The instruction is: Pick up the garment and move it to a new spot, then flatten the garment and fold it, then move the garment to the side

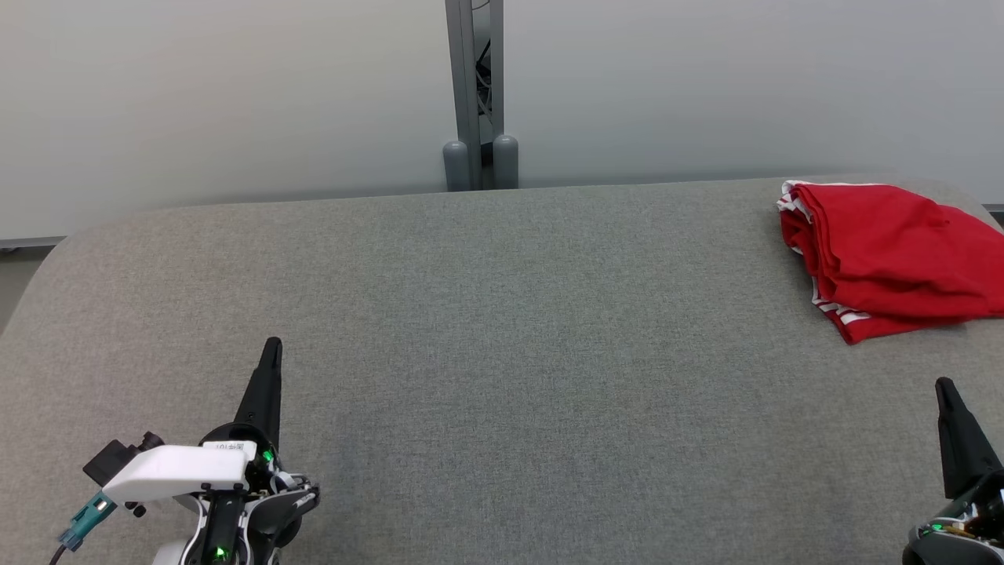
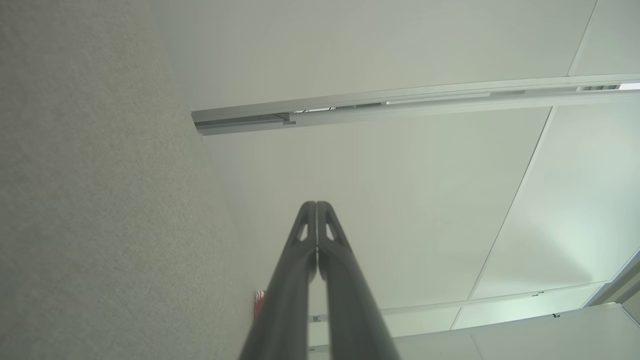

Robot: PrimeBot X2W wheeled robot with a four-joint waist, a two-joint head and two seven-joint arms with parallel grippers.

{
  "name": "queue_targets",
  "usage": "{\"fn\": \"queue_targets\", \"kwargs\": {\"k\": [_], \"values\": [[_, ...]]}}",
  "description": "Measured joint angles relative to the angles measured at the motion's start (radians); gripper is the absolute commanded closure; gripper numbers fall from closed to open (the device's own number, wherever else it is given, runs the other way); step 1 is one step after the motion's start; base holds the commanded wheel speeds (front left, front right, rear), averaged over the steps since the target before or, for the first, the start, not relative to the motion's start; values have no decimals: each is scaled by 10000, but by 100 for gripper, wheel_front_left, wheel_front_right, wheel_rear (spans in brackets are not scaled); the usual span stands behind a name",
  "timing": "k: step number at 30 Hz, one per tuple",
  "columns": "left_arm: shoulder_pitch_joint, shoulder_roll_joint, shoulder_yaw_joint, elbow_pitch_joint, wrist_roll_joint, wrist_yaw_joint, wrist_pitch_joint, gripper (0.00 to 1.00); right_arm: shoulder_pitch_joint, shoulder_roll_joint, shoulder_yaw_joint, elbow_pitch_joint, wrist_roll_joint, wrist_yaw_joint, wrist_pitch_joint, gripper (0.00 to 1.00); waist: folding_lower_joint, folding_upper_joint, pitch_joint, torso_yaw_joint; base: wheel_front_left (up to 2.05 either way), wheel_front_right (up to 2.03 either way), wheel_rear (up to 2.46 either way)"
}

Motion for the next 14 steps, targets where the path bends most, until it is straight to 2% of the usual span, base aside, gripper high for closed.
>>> {"fn": "queue_targets", "kwargs": {"k": [14], "values": [[0,-2,4,0,2,0,2,100,-2,23,-35,0,-10,-2,15,100,0,0,0,0,0,0,0]]}}
